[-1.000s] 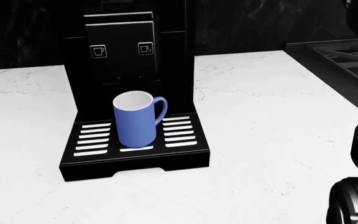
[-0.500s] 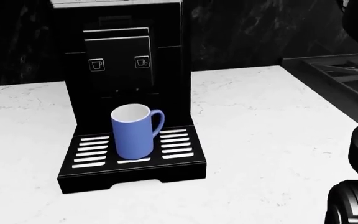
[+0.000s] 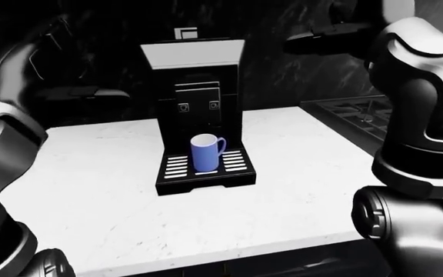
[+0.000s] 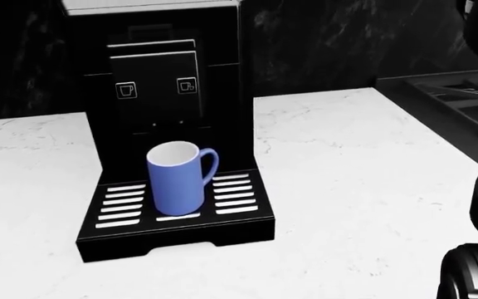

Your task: Press the button on the coffee machine to serve coffee.

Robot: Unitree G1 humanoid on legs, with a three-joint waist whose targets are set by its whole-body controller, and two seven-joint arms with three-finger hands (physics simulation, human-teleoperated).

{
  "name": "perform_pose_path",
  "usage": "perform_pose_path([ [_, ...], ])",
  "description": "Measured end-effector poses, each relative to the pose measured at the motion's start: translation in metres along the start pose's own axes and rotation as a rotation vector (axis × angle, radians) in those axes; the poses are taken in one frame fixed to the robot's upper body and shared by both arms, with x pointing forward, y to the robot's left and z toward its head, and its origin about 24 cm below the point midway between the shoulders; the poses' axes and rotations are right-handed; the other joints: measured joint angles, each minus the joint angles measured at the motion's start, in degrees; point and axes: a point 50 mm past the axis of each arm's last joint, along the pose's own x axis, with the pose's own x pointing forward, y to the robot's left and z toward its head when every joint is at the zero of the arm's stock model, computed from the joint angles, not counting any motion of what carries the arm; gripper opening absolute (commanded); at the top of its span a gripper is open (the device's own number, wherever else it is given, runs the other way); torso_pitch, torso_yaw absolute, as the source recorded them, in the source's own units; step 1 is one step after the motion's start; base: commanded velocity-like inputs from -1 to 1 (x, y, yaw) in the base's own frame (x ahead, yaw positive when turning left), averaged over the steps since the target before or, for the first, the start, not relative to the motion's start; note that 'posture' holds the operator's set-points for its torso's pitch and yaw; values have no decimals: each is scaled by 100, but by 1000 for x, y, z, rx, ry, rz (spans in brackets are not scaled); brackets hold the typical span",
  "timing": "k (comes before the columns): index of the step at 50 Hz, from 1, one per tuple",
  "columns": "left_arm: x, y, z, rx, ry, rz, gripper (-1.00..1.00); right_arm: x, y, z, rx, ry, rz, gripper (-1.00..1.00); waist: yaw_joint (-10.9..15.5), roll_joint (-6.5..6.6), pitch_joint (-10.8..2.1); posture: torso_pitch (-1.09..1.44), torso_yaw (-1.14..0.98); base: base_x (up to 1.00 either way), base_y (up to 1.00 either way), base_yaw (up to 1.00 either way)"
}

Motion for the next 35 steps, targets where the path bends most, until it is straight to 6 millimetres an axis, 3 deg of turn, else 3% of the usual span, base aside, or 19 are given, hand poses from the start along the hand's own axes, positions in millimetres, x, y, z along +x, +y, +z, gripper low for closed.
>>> perform_pose_path([
  [20,-45,-7,-9,-26,45,-143,100,1,-1,-3,4,11,-6,100,55,112,12,-50,0,0,0,0],
  [35,-64,-28,-11,-42,56,-308,100,3,1,3,-2,0,3,100,80,151,11,-50,0,0,0,0],
])
